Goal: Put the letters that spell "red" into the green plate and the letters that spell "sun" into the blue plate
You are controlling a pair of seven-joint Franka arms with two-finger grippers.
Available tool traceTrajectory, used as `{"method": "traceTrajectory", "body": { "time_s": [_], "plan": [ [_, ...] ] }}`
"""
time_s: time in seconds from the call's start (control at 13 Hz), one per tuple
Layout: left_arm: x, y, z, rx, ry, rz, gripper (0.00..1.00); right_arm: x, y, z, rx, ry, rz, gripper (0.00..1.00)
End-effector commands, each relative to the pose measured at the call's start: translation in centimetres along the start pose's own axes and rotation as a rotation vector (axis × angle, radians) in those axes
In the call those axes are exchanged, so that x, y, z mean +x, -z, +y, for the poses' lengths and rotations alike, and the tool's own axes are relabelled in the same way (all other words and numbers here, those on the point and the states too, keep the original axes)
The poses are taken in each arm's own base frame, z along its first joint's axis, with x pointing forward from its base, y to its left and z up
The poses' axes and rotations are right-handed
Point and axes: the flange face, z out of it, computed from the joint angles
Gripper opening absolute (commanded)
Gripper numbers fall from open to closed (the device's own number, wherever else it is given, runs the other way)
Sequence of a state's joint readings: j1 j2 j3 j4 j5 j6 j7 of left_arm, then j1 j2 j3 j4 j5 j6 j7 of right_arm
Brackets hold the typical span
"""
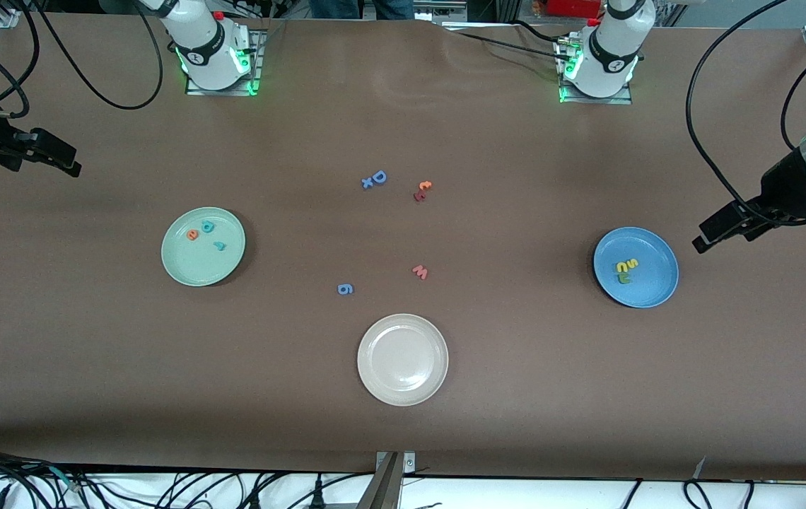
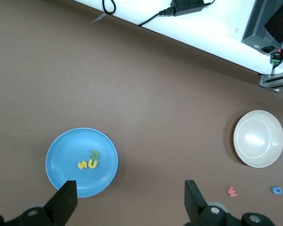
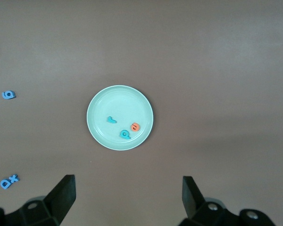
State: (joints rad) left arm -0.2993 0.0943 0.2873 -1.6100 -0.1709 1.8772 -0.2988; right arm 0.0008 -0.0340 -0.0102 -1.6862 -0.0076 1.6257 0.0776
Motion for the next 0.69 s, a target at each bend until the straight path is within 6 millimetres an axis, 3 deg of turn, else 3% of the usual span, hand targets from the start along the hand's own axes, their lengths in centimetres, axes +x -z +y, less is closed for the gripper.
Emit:
{"method": "traceTrajectory", "body": {
  "time_s": [0.0, 0.23, 0.46, 0.62],
  "plan": [
    [-1.7, 1.6, 1.9, 0.061, 0.034, 0.026, 1.00, 0.1, 0.0, -0.1, -0.010, 0.008, 0.010, 1.00],
    [-3.1, 2.3, 2.7, 0.050, 0.067, 0.029, 1.00, 0.5, -0.2, -0.3, -0.005, 0.009, 0.021, 1.00],
    [-3.4, 2.6, 0.5, 0.047, 0.102, 0.027, 1.00, 0.4, -0.3, -0.2, -0.004, 0.008, 0.013, 1.00],
    [-4.0, 2.7, 1.2, 0.052, 0.075, 0.033, 1.00, 0.4, -0.2, -0.3, -0.004, 0.008, 0.013, 1.00]
  ]
}}
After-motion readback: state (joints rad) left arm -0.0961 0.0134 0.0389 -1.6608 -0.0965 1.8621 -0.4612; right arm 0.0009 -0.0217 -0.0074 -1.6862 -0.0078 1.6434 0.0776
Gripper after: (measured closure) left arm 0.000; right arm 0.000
